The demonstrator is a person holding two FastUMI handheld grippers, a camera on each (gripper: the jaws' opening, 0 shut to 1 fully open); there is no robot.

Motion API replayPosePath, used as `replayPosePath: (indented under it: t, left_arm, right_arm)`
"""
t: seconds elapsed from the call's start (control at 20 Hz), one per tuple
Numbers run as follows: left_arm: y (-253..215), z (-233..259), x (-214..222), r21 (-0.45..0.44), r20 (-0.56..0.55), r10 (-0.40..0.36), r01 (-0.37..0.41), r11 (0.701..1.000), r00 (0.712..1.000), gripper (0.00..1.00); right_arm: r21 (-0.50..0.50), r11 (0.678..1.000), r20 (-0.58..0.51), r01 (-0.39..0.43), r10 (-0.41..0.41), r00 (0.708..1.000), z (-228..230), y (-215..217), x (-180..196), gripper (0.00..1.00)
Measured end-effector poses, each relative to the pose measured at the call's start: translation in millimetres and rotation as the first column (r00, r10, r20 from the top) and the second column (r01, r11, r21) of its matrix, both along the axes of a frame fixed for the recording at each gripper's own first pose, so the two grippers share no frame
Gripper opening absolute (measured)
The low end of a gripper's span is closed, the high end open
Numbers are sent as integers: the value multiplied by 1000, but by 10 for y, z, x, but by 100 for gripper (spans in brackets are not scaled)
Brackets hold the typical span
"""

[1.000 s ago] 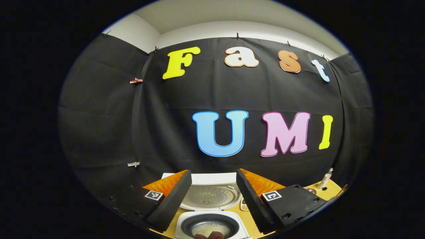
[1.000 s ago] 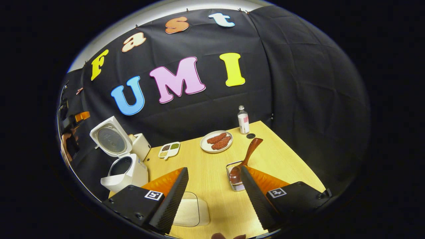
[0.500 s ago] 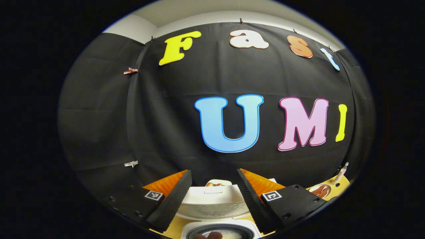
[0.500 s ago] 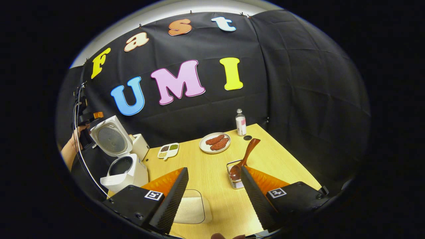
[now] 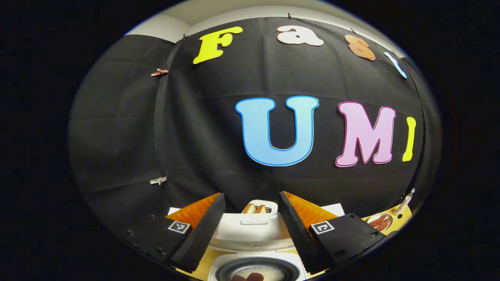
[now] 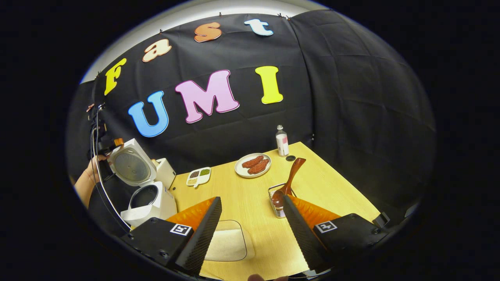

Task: Close the left gripper, press the button to open the rice cooker; take a wooden spoon from the chopstick holder with the right hand, scoop a spoonful of rice and pour it into the rice cooker, then put the wooden spoon back into the chopstick holder.

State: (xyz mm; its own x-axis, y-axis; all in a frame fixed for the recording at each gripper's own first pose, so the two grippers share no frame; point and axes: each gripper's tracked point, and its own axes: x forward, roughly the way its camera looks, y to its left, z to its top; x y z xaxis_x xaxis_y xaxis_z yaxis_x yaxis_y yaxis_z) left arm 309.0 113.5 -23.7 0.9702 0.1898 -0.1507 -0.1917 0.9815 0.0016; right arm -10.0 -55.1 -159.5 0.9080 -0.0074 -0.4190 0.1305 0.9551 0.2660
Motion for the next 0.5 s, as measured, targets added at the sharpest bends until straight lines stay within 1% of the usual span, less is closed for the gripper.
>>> replayPosePath:
  t: [0.3, 0.5]
  left_arm:
    - [-148, -248, -633, -3, -22, -4, 4, 1000, 1000, 97]
    - [-247, -558, -1019, -19, -76, -4, 2, 1000, 997, 97]
  right_arm:
    - [-11, 1000, 18, -15, 15, 1000, 41, -142, 7, 98]
    - [-32, 999, 43, -41, 43, 998, 134, -158, -20, 98]
